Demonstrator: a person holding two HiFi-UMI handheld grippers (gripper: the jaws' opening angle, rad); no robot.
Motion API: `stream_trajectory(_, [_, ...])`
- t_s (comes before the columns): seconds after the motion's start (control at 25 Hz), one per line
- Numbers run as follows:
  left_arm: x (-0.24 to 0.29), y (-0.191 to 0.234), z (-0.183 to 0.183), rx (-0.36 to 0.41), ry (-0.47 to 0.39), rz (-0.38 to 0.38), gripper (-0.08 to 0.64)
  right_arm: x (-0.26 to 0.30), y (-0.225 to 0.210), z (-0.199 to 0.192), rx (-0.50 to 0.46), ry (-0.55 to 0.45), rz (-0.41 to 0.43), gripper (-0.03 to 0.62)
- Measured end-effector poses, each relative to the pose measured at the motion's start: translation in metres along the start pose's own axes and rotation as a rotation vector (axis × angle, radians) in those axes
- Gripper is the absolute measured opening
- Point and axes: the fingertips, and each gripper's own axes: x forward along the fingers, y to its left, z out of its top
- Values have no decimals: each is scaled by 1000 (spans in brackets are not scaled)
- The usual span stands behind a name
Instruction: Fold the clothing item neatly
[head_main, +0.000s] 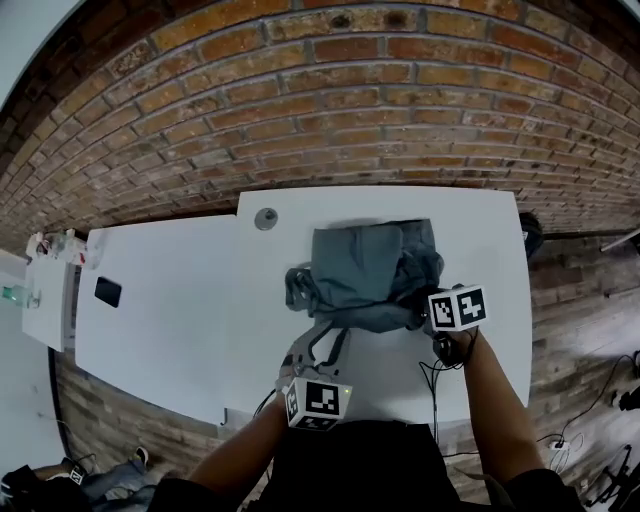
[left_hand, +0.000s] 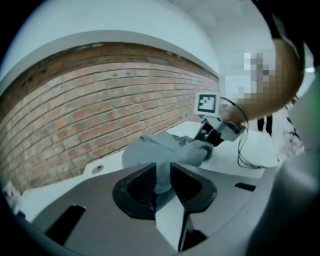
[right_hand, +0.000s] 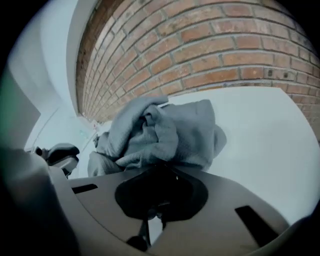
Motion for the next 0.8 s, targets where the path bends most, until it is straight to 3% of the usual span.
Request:
stream_trajectory(0.08, [-15, 27, -7, -164, -2, 70, 8, -26, -2, 14, 42, -142, 9, 3])
stream_trajectory(0.2, [-35, 58, -16, -346, -19, 109, 0, -73, -1, 29, 83, -350, -8, 3])
stream_trajectory(0.32, [-55, 81, -14, -452, -74, 113, -2, -115, 24, 33, 26, -501, -5, 2])
stream_trajectory(0.48, [-89, 100, -4, -428, -164, 121, -2, -156, 86, 38, -111, -677, -9, 2])
stream_trajectory(0.64, [-135, 107, -13, -361, -208, 123, -2, -172, 152, 23, -135, -782, -52, 2])
stream_trajectory(0.8, [-176, 107, -41, -394, -235, 95, -2, -195, 211, -9, -154, -836, -106, 2])
